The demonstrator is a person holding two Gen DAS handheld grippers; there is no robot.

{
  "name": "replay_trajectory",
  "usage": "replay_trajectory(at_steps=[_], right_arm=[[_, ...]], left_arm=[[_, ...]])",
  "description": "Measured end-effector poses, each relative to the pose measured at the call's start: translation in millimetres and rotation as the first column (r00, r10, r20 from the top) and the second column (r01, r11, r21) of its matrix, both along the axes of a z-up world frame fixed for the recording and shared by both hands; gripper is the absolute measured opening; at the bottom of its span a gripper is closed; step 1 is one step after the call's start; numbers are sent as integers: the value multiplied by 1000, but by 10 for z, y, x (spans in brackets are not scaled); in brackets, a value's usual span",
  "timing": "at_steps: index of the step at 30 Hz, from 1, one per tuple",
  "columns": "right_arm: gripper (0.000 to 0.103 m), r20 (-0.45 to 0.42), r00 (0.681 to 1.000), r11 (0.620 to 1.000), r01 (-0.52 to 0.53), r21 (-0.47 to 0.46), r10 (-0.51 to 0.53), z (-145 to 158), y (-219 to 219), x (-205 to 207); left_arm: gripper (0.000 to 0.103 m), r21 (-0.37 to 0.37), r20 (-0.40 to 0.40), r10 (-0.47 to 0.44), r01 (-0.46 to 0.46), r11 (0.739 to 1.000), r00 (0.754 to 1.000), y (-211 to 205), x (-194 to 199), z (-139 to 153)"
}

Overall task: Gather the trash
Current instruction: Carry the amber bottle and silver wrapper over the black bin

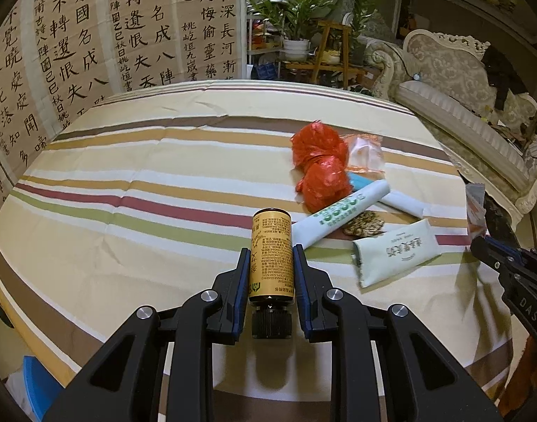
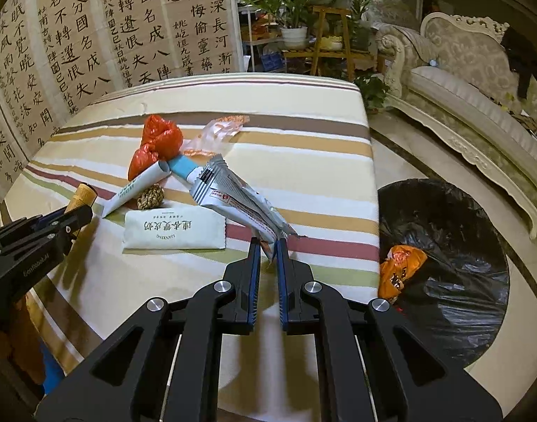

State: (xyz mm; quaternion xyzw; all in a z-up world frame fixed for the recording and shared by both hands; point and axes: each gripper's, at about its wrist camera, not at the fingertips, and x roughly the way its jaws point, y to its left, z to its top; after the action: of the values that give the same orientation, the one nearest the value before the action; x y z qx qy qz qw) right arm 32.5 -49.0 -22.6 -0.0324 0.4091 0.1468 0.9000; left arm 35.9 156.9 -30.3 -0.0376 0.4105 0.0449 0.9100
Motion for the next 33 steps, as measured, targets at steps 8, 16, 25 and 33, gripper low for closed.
replay_trajectory(at_steps=[8,16,25,33], right_arm=[[9,16,1000,1000,25,6,-25,42,-109,-43],[9,37,996,996,84,12,-84,90,-355,-75],[9,54,987,989,150,18,-151,107,-674,-115],[9,64,975,977,212,33,-213,116,-972,-162]], left_arm=[[25,-3,16,-30,30,1000,999,-159,-34,40],[25,-2,38,-77,77,997,996,-428,-29,120],[25,-2,55,-150,151,989,987,-837,-12,176],[25,3,67,-227,227,974,972,-1255,10,223]])
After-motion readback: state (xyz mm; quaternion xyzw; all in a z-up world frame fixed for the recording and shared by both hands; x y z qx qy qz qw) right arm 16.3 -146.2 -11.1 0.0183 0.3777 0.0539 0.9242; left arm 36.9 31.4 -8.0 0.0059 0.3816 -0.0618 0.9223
